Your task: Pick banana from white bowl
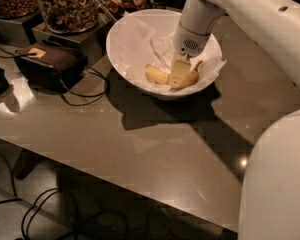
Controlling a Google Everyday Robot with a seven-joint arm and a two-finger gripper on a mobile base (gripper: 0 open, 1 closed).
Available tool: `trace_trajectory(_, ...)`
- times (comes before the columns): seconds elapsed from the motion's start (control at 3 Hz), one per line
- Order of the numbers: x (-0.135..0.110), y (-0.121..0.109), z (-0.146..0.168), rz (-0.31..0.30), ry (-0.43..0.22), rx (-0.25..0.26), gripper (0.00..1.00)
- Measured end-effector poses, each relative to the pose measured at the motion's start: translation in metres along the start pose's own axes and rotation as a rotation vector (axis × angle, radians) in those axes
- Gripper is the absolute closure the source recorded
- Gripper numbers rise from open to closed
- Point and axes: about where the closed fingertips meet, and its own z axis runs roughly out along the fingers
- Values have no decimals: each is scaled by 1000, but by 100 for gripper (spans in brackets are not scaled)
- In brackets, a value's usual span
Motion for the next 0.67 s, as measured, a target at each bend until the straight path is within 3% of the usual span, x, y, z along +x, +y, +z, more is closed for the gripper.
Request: trace_trajectory(0.67, -1, 1, 4, -2, 3, -11, 47)
